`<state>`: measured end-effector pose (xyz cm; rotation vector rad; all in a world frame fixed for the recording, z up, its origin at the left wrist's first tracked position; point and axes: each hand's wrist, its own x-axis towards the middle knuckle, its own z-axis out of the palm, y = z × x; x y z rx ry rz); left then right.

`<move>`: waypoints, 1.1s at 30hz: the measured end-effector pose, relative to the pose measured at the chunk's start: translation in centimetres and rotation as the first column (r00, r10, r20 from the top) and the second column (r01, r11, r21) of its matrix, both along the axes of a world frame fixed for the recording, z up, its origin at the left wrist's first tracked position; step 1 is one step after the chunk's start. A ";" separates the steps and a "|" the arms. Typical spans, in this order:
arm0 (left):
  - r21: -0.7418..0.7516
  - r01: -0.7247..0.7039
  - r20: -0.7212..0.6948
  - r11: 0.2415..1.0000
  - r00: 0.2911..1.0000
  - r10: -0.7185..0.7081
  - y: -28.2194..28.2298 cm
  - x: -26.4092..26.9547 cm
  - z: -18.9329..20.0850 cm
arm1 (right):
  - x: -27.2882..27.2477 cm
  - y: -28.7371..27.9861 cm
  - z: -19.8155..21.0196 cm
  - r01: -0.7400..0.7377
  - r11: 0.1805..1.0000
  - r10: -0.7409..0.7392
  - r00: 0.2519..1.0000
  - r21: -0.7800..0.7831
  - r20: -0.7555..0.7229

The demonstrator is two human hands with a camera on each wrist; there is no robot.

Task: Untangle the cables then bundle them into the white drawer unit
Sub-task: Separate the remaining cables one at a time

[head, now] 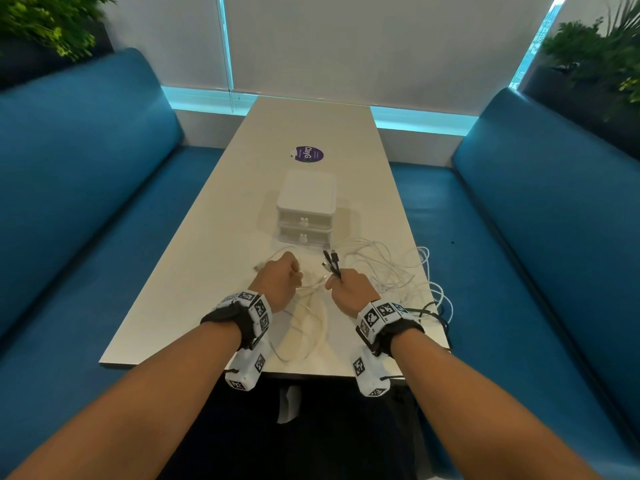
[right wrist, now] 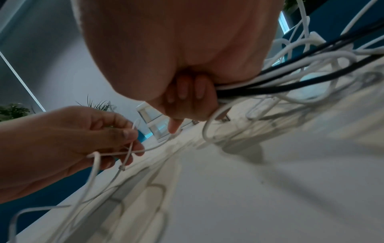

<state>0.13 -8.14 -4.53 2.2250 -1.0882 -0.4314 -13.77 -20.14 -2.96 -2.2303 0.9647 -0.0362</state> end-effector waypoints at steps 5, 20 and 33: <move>-0.128 0.037 -0.098 0.991 0.994 -0.050 -0.2 -0.4 0.2 | 0.4 0.4 -0.8 0.042 0.999 -0.042 0.999 0.008 0.008; -0.192 -0.204 -0.059 0.960 0.979 0.196 -0.1 -1.3 1.8 | 0.4 -0.6 -0.2 0.185 0.979 -0.199 0.961 0.085 0.192; 0.326 0.135 0.372 0.935 0.891 -0.259 -3.2 -4.3 2.9 | -0.1 -0.2 0.7 0.163 0.986 -0.164 0.947 0.025 0.275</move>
